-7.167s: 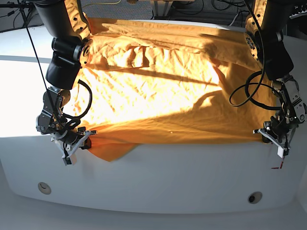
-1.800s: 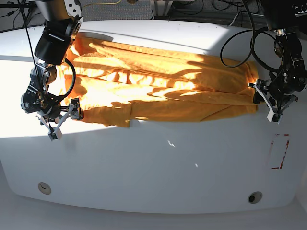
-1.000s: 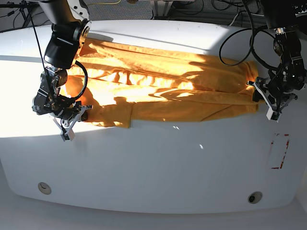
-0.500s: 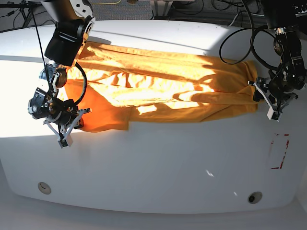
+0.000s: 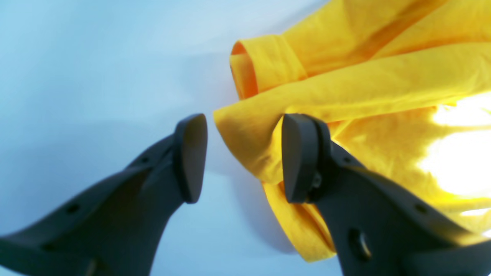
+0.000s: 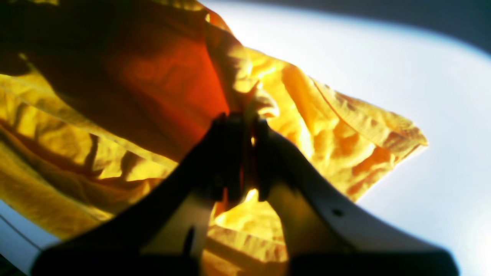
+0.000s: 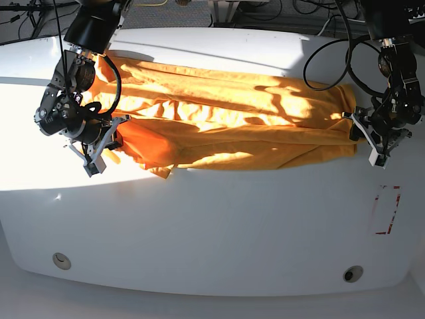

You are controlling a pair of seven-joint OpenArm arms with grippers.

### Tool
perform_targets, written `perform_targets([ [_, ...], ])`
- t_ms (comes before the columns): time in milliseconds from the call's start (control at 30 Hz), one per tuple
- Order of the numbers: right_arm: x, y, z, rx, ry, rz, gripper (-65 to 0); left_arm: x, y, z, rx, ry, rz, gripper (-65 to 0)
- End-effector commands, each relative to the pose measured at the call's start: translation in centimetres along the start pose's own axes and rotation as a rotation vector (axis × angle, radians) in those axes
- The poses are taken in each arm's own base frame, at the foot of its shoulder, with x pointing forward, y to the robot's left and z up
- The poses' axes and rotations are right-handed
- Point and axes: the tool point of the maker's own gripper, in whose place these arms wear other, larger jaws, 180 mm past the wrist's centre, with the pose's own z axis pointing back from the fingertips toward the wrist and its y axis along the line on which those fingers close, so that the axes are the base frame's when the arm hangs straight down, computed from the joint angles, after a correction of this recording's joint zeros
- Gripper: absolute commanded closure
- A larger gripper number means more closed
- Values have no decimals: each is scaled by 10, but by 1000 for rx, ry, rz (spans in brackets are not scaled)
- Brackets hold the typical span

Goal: Fold the T-shirt properly
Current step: 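Grasp the shirt's side edge with the right gripper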

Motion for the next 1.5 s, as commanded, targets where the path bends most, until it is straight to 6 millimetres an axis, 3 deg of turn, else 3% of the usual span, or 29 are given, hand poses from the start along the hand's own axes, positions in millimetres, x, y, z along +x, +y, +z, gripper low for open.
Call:
perform_targets([
  [0,2,20,16,67,-56,21,-46,12,7,5,17,-34,-12,-279],
  [333,-31,95,34,403,-112,-61,-48,10,7,4,16,-27,-11,-279],
  [600,-48,142,36,579,-47,2,-51,2,8,0,11,-5,4,-279],
  [667,-53,151,35,606,-21,28,-75,2,7,-1,10,-5,5,-279],
  [767,-58,159,34,628,8,57,-184,0,7,-1,9,-1,5,-279],
  [933,-58,143,37,587,-1,45,-457,-6,5,-1,6,11,3,-279],
  [1067,-45,112,43,498,-77,-11,-568,-5,5,0,6,10,1,-279],
  [1167,-26,84,46,420,-149,-39,-574,-4,5,0,6,6,0,-279],
  [1267,-20,61,41,353,-161,-65,-574,-5,5,0,6,8,0,-279],
  [1467,-15,40,18,315,-133,-129,-574,-4,5,1,6,7,0,-279],
])
